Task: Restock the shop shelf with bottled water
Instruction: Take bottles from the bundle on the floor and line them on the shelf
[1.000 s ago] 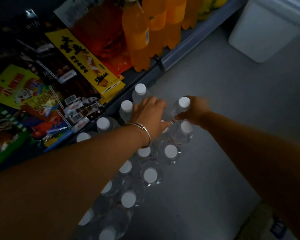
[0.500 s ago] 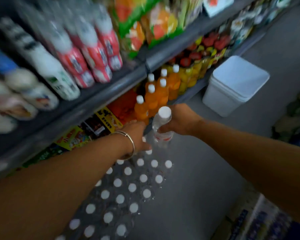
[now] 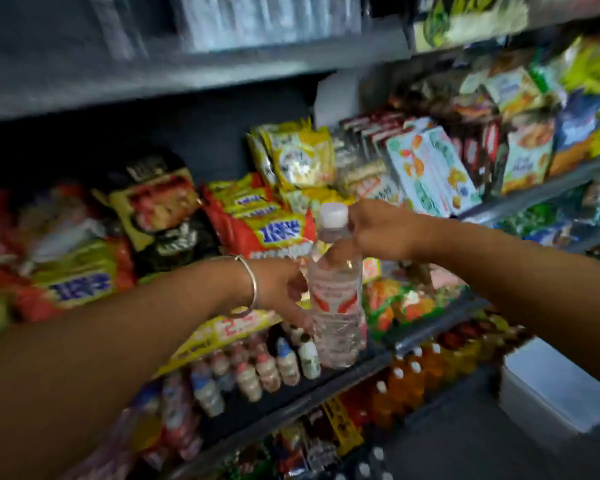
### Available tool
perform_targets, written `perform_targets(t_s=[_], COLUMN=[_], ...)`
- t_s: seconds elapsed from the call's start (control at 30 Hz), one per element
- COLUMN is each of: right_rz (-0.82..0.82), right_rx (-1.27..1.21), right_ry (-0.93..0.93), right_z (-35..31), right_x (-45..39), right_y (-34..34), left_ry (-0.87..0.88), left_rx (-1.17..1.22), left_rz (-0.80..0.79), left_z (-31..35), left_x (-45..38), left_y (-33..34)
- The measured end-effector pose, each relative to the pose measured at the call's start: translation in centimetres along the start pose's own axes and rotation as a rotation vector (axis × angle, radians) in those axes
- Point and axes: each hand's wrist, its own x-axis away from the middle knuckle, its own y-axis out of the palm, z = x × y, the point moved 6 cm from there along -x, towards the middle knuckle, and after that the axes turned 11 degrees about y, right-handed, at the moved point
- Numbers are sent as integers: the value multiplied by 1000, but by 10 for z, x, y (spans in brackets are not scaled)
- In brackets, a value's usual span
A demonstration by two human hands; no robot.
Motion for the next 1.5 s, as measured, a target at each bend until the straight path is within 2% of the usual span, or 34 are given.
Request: perform_targets(t_s=[0.07, 0.3, 0.47, 0.67, 0.87, 1.1, 1.27, 1.37, 1.5], right_rz=[20, 51, 38, 66, 102, 133, 185, 239, 268], right_rx=[-92, -231, -257, -298, -324, -299, -309, -239, -172], right_ry=[-72, -329, -466, -539, -547, -489, -434, -394, -368], right_z=[-56, -234, -344, -446, -520, -580, -616, -630, -641], right_x=[5, 17, 6, -35, -100, -185, -238, -264, -285], right_y=[-32, -100, -121, -121, -86, -23, 19, 40, 59], left_ry=[-45, -19, -28, -53, -78, -149, -267, -172, -153], left_rx=[45, 170, 173, 164, 182, 90, 76, 150, 158], left_rz=[85, 377, 549, 742, 854, 987, 941, 937, 1005], left_z=[4, 26, 22, -25, -103, -215, -276, -306, -333], left_x=[39, 179, 267, 334, 368, 387, 382, 364, 358], left_y=[-48, -189, -265, -332, -378, -411, -417, -414, -419])
